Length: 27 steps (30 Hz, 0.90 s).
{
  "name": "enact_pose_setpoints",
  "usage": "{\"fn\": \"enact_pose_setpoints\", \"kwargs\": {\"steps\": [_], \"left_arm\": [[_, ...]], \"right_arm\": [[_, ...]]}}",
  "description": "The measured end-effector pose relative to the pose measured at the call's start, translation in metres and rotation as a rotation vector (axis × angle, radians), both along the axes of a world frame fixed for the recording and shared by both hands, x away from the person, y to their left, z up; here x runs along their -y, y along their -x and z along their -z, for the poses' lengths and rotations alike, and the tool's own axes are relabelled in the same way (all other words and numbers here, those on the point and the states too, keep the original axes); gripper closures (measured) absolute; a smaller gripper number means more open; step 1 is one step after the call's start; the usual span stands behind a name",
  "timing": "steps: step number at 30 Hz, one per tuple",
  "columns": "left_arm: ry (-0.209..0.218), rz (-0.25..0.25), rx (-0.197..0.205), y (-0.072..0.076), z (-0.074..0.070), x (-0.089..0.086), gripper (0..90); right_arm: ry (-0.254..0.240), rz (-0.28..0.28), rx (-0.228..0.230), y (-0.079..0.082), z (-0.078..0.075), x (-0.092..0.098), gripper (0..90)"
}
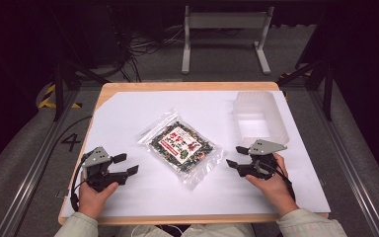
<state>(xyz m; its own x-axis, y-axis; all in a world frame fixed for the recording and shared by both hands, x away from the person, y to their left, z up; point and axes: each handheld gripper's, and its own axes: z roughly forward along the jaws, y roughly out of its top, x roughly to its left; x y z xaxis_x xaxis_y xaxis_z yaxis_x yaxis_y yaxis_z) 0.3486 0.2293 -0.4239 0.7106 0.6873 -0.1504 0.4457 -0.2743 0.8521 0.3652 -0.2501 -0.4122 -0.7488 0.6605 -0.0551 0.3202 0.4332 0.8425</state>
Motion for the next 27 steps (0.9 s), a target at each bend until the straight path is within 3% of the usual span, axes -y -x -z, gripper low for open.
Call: {"fn": "enact_pose_setpoints", "kwargs": {"steps": [5, 10, 16, 21, 24, 27], "left_arm": [[-0.005, -0.011, 0.016, -0.006, -0.013, 0.003, 26.4], [0.028, -0.020, 0.022, -0.015, -0.028, 0.003, 25.7], [0.038, -0.021, 0.024, -0.027, -0.035, 0.002, 25.2], [0.019, -0.011, 0.027, -0.040, -0.040, 0.004, 24.2], [0.005, -0.025, 0.013, -0.049, -0.041, 0.007, 22.2], [0.022, -0.042, 0.020, -0.056, -0.042, 0.008, 20.9]], "right_arm": [[0.000, -0.008, 0.013, 0.001, 0.001, -0.001, 37.6], [-0.012, -0.012, 0.018, 0.002, 0.000, 0.000, 36.6], [-0.010, -0.013, 0.012, 0.002, 0.002, 0.000, 35.5], [-0.011, -0.018, 0.008, 0.002, 0.003, 0.002, 34.1], [-0.008, -0.022, 0.001, 0.002, 0.005, 0.002, 33.5], [-0.009, -0.024, 0.002, 0.002, 0.005, 0.002, 33.3]]}}
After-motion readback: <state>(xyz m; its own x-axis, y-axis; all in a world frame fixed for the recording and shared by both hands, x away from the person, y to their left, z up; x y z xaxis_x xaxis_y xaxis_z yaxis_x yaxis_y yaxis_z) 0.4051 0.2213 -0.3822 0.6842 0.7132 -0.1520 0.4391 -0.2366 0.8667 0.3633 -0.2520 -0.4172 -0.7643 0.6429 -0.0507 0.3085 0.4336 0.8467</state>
